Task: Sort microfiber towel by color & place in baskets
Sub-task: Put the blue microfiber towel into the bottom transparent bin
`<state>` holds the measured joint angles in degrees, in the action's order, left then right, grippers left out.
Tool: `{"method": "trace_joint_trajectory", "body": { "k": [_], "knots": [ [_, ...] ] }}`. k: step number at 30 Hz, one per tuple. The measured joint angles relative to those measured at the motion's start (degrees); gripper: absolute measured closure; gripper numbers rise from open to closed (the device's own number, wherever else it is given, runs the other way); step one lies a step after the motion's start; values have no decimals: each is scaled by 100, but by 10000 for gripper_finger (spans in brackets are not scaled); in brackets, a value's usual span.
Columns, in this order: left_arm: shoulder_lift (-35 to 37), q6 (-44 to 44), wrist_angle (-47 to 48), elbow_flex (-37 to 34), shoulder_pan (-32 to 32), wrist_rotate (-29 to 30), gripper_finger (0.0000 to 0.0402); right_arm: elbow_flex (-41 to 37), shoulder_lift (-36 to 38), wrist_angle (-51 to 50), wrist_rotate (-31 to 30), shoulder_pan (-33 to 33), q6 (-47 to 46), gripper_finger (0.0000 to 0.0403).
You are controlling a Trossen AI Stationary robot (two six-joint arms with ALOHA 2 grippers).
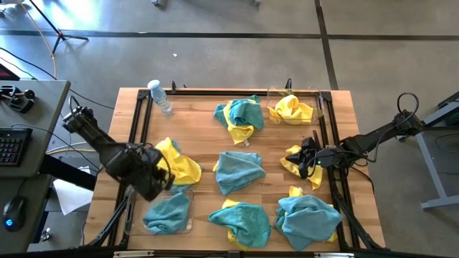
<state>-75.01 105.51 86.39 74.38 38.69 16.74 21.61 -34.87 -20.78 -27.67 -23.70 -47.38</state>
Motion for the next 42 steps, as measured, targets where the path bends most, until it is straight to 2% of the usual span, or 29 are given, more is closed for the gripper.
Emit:
{"method": "trace_joint_trajectory", "body": {
  "k": [5,9,13,16,21,26,29,36,39,42],
  "knots": [
    [270,-1796,-100,-54,-570,951,259,151,-73,479,-576,11,231,403],
    [652,-3191,-524,-509,-1212,1070,259,762,-484,93,-876,70,271,403],
    [1329,-4304,-1538,-1420,-1832,874,259,1713,-1228,-1030,-840,286,-10,403],
    [1919,-4961,-2247,-2117,-2190,699,259,2539,-1836,-2222,-547,543,-561,403],
    [2822,-5839,-3201,-2965,-2619,399,259,3742,-2765,-4359,271,1140,-1599,403],
    [3327,-6285,-3643,-3409,-2913,292,259,4109,-3391,-5610,1344,1759,-2287,400],
    [3442,-6452,-3694,-3501,-3040,287,259,3872,-3517,-5571,1622,1940,-2537,378],
    [3455,-6882,-3746,-3503,-3203,178,259,3593,-3567,-4703,1592,1943,-2726,297],
    [3455,-6977,-3745,-3503,-3254,147,259,3591,-3565,-3878,1423,1945,-2333,272],
    [3455,-6978,-3746,-3503,-3318,141,259,3591,-3619,-2692,1420,1945,-1284,255]
  ]
}}
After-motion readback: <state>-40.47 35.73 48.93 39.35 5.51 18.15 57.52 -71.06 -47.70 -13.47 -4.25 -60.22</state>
